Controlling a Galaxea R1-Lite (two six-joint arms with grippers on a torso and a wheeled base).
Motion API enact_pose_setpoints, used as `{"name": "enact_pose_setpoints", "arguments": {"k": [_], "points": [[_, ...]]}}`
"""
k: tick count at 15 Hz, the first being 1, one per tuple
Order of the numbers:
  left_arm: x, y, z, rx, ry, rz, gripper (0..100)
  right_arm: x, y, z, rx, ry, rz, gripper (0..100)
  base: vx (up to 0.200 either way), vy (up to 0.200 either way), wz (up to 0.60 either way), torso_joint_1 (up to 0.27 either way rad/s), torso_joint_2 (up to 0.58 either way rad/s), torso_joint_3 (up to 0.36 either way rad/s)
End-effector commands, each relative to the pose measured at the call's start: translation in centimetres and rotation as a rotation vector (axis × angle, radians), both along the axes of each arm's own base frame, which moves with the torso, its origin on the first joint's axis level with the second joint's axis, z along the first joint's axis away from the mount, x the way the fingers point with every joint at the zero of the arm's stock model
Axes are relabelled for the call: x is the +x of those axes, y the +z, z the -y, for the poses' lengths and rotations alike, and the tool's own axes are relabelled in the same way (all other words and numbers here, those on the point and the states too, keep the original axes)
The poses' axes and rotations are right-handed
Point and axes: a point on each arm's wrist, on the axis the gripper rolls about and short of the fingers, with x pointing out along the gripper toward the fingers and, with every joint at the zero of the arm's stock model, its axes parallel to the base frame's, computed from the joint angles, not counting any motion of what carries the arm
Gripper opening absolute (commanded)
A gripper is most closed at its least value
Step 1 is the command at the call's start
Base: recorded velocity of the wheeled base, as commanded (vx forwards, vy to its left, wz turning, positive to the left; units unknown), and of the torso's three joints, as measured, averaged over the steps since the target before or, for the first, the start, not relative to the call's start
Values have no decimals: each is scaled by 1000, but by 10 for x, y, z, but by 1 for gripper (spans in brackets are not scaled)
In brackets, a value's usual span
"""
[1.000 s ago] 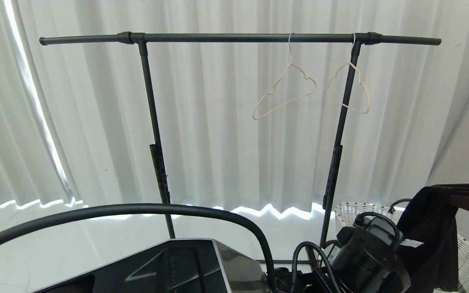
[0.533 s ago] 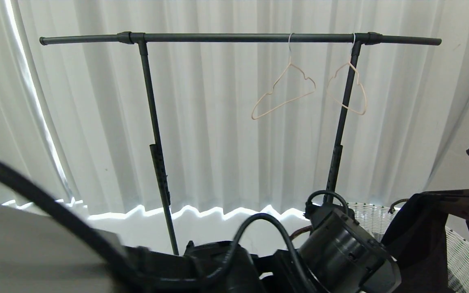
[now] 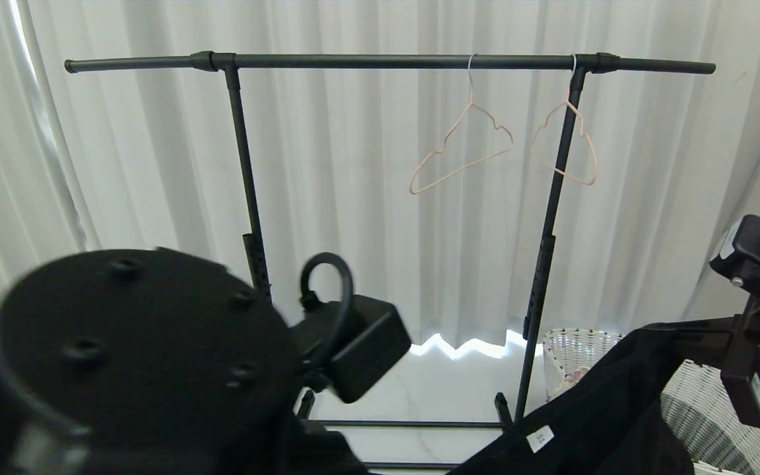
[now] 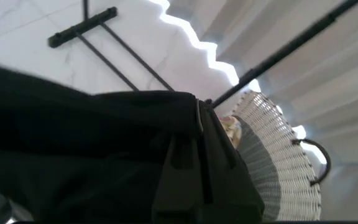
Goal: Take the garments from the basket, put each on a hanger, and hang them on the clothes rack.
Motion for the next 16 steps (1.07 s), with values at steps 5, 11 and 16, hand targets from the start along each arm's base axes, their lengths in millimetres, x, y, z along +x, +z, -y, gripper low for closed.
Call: {"name": "enact_pose_setpoints", "arguments": {"k": [5,11,16], "points": [[-1,3,-69,136,74,249,0,12,17,-28,9,75,31,0,0,0,0,0,0,0],[43,47,-87,318,219,591,0,40,58,-50,34,-13,152,0,0,0,0,0,0,0],[74,106,-61,201,237,725,0,48,88,-56,125,-35,207,0,0,0,0,0,0,0]]}}
